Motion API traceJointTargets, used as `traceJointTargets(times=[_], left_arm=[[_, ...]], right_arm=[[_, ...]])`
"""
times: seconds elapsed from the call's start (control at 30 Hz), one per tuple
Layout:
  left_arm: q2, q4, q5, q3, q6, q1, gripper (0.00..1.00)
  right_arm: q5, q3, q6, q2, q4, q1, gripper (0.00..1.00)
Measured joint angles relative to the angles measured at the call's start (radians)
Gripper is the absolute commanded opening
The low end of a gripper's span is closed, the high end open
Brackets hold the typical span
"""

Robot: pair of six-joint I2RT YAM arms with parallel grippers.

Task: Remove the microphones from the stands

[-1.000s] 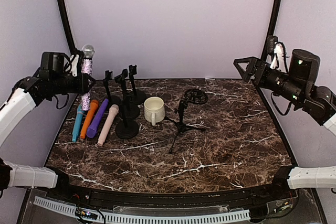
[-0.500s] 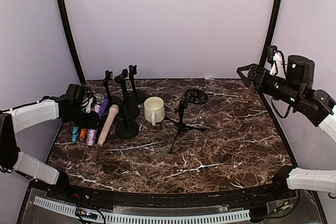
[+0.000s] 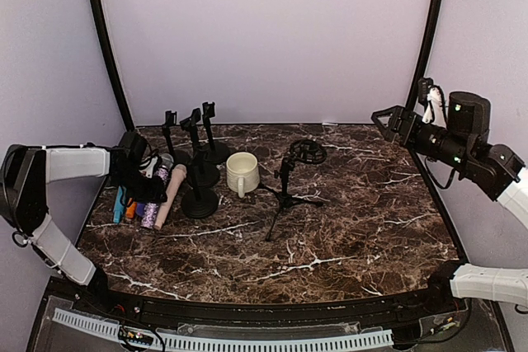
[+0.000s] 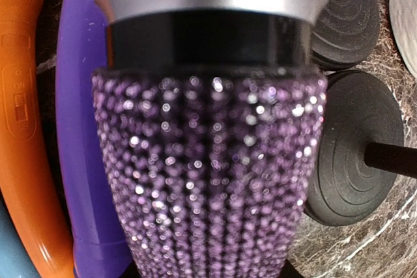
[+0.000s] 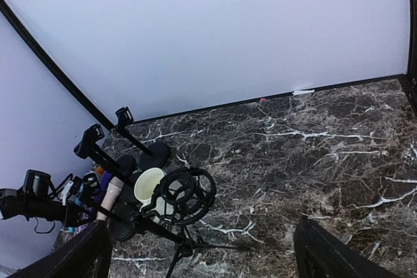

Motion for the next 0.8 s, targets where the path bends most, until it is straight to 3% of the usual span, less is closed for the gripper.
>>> traceJointTargets(times=[0.13, 0.33, 0.8], left_arm=[[0.046, -0.002, 0.013, 0.023, 0.01, 0.0, 0.44], [0.06, 0.006, 0.02, 0.026, 0.01, -0.001, 0.61], [0.056, 0.006, 0.011, 0.026, 0.01, -0.001, 0.79]], right_arm=[[-0.027, 0.0, 0.007, 0.032, 0.007, -0.011, 0.98], [-0.047, 0.0, 0.028, 0.064, 0.018, -0.013, 0.98], [-0.037, -0.002, 0.045, 0.037, 0.027, -0.014, 0.98]])
